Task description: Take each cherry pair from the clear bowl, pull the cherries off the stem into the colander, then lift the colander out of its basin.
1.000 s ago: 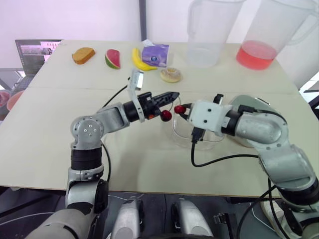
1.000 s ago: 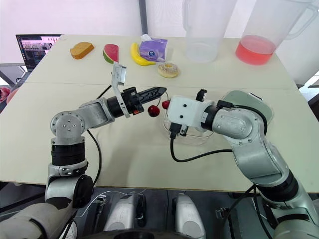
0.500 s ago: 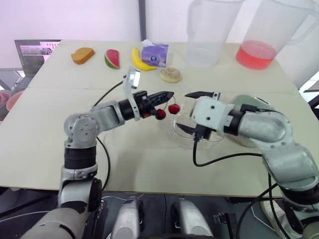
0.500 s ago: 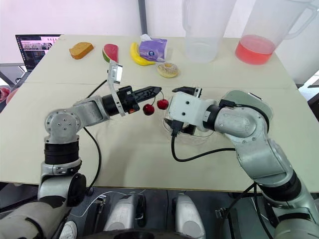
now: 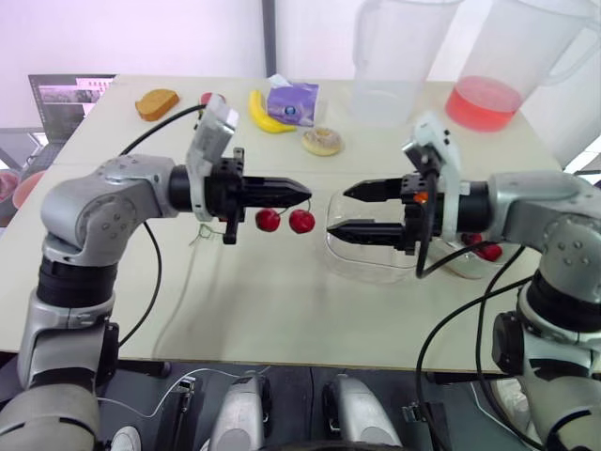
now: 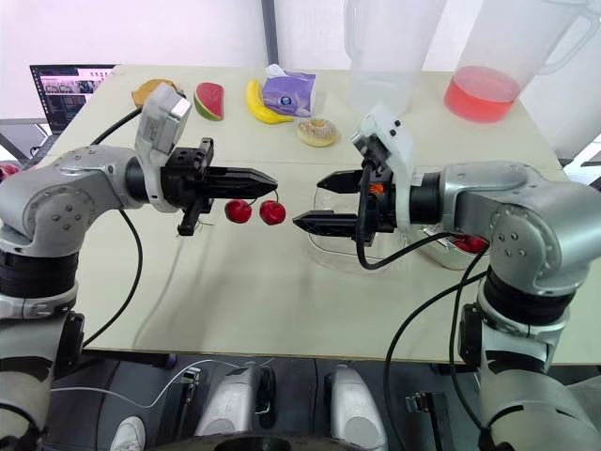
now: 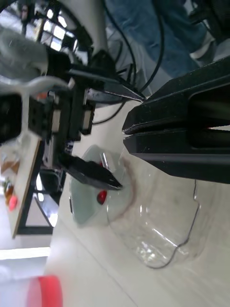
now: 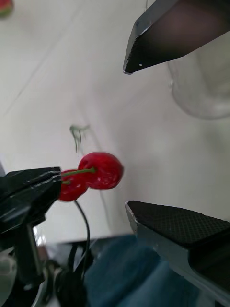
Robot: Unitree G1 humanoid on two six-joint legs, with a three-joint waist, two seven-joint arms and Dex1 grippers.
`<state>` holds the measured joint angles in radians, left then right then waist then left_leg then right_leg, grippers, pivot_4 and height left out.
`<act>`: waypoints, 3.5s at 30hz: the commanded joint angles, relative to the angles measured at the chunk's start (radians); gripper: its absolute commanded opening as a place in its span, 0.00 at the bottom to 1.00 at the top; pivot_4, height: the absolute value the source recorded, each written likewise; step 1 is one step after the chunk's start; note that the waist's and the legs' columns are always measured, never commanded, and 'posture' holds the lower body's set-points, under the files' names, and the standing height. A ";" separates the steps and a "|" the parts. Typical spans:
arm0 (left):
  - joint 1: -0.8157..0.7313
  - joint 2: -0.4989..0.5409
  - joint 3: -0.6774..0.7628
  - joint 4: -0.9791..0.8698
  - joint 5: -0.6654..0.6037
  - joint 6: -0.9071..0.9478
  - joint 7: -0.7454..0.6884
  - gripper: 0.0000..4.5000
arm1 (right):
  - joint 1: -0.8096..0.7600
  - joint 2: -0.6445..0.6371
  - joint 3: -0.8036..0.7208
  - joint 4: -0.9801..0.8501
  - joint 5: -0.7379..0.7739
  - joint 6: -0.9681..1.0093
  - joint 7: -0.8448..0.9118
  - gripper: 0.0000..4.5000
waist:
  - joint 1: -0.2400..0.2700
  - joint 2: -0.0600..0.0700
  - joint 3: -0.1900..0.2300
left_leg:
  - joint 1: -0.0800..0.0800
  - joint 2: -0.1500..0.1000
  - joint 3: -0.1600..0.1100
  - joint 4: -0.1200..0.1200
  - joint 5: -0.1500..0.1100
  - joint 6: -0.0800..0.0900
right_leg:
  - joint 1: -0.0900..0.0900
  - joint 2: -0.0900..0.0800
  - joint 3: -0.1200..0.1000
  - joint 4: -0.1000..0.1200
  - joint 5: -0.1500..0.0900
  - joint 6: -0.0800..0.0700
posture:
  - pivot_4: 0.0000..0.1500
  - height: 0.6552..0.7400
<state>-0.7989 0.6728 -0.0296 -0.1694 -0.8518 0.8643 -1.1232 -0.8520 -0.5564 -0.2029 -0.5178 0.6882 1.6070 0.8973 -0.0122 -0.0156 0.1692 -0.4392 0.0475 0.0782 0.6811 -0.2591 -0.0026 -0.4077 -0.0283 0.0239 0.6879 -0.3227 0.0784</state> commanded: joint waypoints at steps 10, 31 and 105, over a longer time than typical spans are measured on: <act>-0.023 -0.052 0.018 0.002 0.039 -0.039 0.007 0.00 | -0.089 0.075 0.057 0.097 0.121 0.007 -0.163 1.00 | -0.003 0.000 0.000 | -0.002 0.000 0.000 0.000 0.000 0.000 | -0.002 0.000 0.000 0.000 0.000 0.000 | 1.00 1.00; -0.026 -0.073 0.032 -0.003 0.026 -0.026 0.068 0.00 | -0.060 0.093 0.066 0.089 0.192 0.006 -0.248 0.10 | -0.003 0.000 0.000 | -0.002 0.001 0.000 0.000 0.000 0.000 | -0.002 0.000 0.000 0.000 0.000 0.000 | 1.00 1.00; 0.014 -0.081 0.092 0.006 0.025 -0.009 0.173 0.00 | 0.226 -0.060 -0.302 -0.036 0.219 -0.151 -0.384 0.99 | 0.000 0.001 0.000 | -0.001 0.001 0.000 -0.002 0.001 -0.002 | -0.002 0.002 0.001 -0.001 0.000 0.000 | 1.00 1.00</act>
<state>-0.7536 0.5825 0.0314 -0.1538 -0.8182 0.8760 -0.9361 -0.6255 -0.6068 -0.5217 -0.4916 0.8040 1.4279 0.4487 -0.0122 -0.0143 0.1693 -0.4407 0.0483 0.0781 0.6788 -0.2581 -0.0042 -0.4093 -0.0269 0.0252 0.6873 -0.3227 0.0789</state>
